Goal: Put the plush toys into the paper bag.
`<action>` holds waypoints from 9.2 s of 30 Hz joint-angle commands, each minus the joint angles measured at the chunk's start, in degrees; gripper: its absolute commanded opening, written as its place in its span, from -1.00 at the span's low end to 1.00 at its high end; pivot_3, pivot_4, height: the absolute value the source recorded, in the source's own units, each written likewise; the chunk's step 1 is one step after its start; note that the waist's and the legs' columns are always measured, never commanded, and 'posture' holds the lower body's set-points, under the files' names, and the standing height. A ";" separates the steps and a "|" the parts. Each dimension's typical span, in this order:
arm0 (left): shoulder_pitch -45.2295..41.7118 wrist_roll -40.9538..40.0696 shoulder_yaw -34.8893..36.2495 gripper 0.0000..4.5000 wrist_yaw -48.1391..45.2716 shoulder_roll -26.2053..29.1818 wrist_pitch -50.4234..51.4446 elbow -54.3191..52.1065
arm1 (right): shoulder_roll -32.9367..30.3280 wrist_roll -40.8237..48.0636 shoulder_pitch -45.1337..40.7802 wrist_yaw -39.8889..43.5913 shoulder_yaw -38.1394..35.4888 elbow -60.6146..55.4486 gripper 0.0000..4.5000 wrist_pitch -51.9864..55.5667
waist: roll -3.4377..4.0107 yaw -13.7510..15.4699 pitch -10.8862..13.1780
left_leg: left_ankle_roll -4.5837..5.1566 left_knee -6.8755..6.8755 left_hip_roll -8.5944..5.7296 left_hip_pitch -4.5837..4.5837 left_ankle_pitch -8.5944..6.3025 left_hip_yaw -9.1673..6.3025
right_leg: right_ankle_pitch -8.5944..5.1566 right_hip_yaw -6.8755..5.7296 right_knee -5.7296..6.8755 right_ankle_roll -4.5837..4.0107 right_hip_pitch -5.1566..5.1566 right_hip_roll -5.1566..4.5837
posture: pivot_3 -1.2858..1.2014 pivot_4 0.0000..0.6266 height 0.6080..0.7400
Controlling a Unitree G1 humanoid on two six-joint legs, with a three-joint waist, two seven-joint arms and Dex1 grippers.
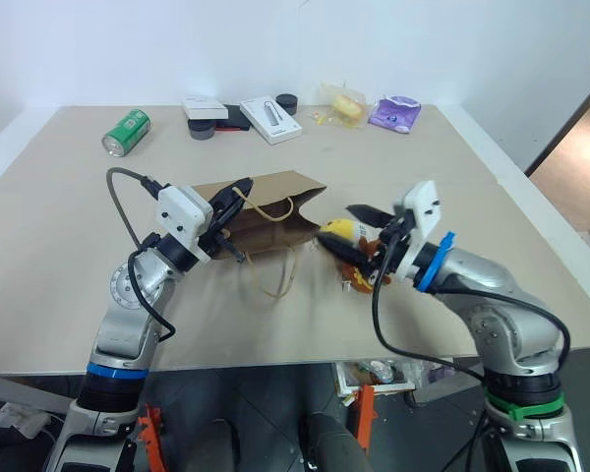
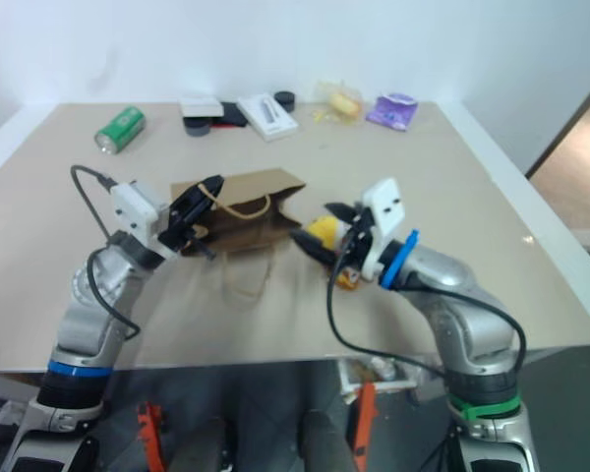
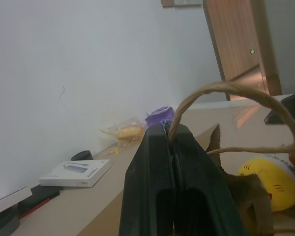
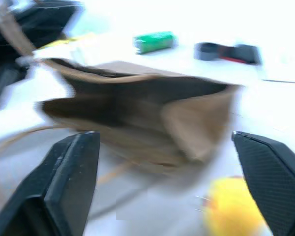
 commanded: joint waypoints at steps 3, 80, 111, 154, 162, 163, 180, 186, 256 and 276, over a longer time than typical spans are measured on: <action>-2.30 -0.57 1.77 -1.00 0.54 -0.20 0.41 -0.82 | -6.03 -2.33 -1.10 -2.58 -1.63 7.06 0.97 7.49 | -0.01 0.07 0.00 | 0.00 0.01 -0.04 -0.02 0.00 0.01 | 0.00 0.02 -0.01 0.00 0.01 -0.05 | 0.03 -0.52 1.00; -3.60 -6.39 4.35 -1.00 5.70 -5.90 12.76 -6.27 | 28.40 -3.75 -17.34 -20.80 7.84 14.64 -0.14 -0.01 | 0.02 -0.06 0.03 | 0.03 -0.04 0.08 -0.25 -0.02 -0.20 | -0.01 -0.08 -0.06 0.03 -0.12 0.15 | 0.03 -0.52 1.00; -11.94 -12.54 10.89 -1.00 8.12 -4.78 18.73 -1.04 | 0.56 -6.25 -10.76 -2.71 3.62 20.00 -0.68 5.44 | 0.01 -0.03 0.04 | 0.07 0.01 -0.05 -0.20 -0.05 -0.29 | -0.03 -0.03 -0.08 0.03 -0.04 0.15 | 0.03 -0.52 1.00; -10.17 -14.25 9.80 -1.00 10.18 -6.70 21.73 -3.71 | 13.13 1.25 -23.10 -12.34 3.43 7.68 0.87 11.17 | 0.04 0.04 0.08 | 0.09 -0.06 0.05 -0.42 -0.09 -0.56 | -0.02 -0.25 -0.10 0.16 -0.13 0.27 | 0.03 -0.52 1.00; -10.40 -14.25 9.67 -1.00 9.61 -6.96 21.74 -3.14 | 1.54 0.28 -15.25 3.67 4.66 -0.08 0.97 -1.36 | 0.04 0.04 0.09 | 0.09 -0.07 0.05 -0.40 -0.09 -0.58 | -0.04 -0.27 -0.10 0.11 -0.13 0.29 | 0.03 -0.52 1.00; -10.43 -14.23 9.71 -1.00 9.55 -6.98 21.73 -3.06 | -0.31 -1.31 -13.16 6.64 5.34 -0.60 0.97 -5.57 | 0.04 0.05 0.08 | 0.09 -0.07 0.05 -0.40 -0.09 -0.58 | -0.04 -0.26 -0.10 0.12 -0.12 0.29 | 0.03 -0.52 1.00; -10.88 -14.31 9.95 -1.00 9.36 -6.99 22.08 -2.35 | -0.44 -38.11 -9.45 1.61 19.76 12.89 0.51 -60.16 | 0.02 0.01 0.09 | 0.05 -0.07 0.00 -0.17 -0.08 -0.51 | -0.07 -0.03 -0.09 -0.06 -0.06 0.36 | 0.03 -0.52 1.00; -10.99 -14.23 10.23 -1.00 9.58 -6.84 22.27 -2.20 | 2.44 -36.42 -12.42 -0.53 16.79 13.12 -0.39 -59.35 | 0.02 0.16 0.09 | 0.05 -0.05 -0.04 -0.19 -0.07 -0.52 | -0.09 -0.05 -0.09 -0.07 -0.03 0.29 | 0.03 -0.52 1.00; 0.12 -16.28 1.51 1.00 -16.50 9.14 33.66 -2.71 | 15.72 -9.03 -21.24 6.66 17.37 22.07 -0.98 -4.31 | 0.04 -0.04 0.10 | 0.04 -0.08 0.26 -0.20 -0.09 -0.55 | -0.18 -0.17 0.05 -0.37 -0.14 0.53 | 0.03 -0.52 1.00; -2.36 -11.14 3.28 -0.63 -6.55 1.95 30.27 1.65 | 15.23 -8.27 -20.20 7.12 15.86 18.76 -1.00 -3.15 | 0.04 -0.02 0.10 | 0.04 -0.08 0.32 -0.19 -0.09 -0.57 | -0.02 -0.17 0.06 -0.16 -0.13 0.61 | 0.03 -0.52 1.00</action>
